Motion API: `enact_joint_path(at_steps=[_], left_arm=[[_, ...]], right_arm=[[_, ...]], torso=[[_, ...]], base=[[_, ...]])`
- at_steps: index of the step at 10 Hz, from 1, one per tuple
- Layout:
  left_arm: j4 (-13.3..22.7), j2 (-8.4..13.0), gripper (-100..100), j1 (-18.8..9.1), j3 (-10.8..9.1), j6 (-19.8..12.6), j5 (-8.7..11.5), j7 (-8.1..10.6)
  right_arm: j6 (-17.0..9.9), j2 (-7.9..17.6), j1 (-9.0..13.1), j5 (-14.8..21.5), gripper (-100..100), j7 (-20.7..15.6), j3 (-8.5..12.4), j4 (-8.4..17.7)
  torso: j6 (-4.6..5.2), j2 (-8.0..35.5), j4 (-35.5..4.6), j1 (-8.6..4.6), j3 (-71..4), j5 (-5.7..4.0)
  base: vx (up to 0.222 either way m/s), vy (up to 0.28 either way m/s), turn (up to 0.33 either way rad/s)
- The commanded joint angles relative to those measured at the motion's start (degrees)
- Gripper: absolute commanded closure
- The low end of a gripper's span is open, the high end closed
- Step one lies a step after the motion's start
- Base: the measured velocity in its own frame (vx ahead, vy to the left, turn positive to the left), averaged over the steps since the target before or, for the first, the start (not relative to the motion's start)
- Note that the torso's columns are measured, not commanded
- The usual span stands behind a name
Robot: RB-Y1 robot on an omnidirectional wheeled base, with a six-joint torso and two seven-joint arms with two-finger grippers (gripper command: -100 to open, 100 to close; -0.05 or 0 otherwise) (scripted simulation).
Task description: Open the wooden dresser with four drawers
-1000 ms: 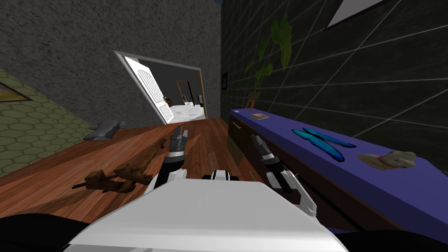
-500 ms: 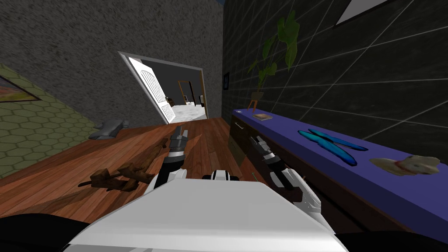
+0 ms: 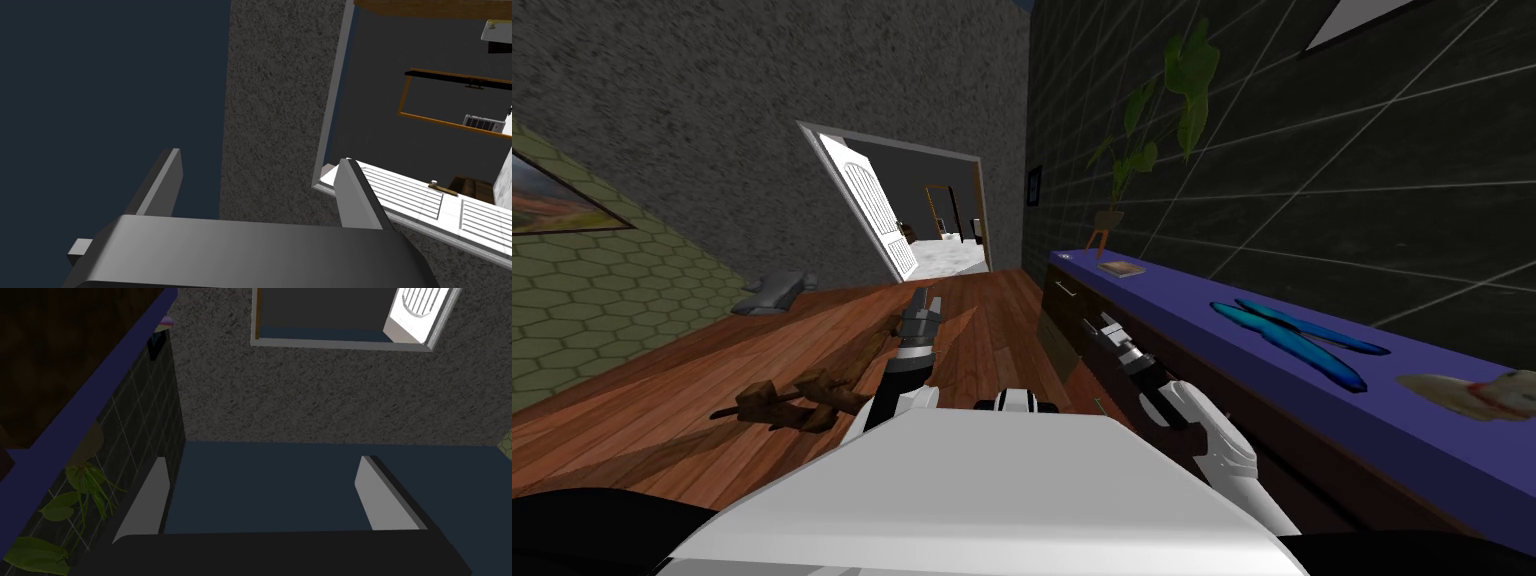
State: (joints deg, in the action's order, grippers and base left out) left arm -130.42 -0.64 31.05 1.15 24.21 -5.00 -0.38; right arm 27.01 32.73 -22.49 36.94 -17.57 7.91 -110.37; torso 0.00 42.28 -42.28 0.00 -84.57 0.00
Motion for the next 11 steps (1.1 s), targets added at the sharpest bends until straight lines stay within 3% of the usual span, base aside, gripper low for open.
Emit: enact_joint_path(at_steps=[1,2,4,5,6,7,11], left_arm=[[0.0,0.0,0,0.0,0.0,0.0,0.0,0.0],[0.0,0.0,0,0.0,0.0,0.0,0.0,0.0],[0.0,0.0,0,0.0,0.0,0.0,0.0,0.0],[0.0,0.0,0,0.0,0.0,0.0,0.0,0.0],[0.0,0.0,0,0.0,0.0,0.0,0.0,0.0],[0.0,0.0,0,0.0,0.0,0.0,0.0,0.0],[0.0,0.0,0,0.0,0.0,0.0,0.0,0.0]], right_arm=[[0.67,3.05,1.48,3.95,-100,-2.79,0.56,3.45],[0.67,3.05,1.48,4.36,-100,-2.79,0.56,3.45],[1.52,7.06,3.05,8.31,-100,-6.25,1.26,7.15],[1.52,7.06,3.05,9.58,-100,-6.31,1.26,7.72],[1.95,9.03,3.86,11.56,-100,-8.04,1.57,9.9],[1.95,9.03,3.86,12.09,-100,-8.04,1.57,9.9],[3.24,14.71,6.41,18.96,-100,-13.02,2.26,16.3]], torso=[[0.01,0.01,0.0,-0.02,0.01,0.0],[0.0,0.01,0.0,0.03,0.01,0.01],[-0.01,0.0,0.0,0.01,0.0,0.0],[-0.01,-0.04,0.01,0.1,-0.02,0.03],[0.03,0.0,0.0,-0.01,0.0,0.01],[0.0,0.0,0.0,-0.03,0.0,-0.01],[0.03,0.0,0.0,0.01,0.0,0.01]], base=[[0.01,0.059,0.061],[0.012,0.048,0.037],[0.018,0.072,0.109],[0.023,0.061,0.035],[0.027,0.058,0.069],[0.017,0.043,0.042],[0.02,0.058,0.092]])
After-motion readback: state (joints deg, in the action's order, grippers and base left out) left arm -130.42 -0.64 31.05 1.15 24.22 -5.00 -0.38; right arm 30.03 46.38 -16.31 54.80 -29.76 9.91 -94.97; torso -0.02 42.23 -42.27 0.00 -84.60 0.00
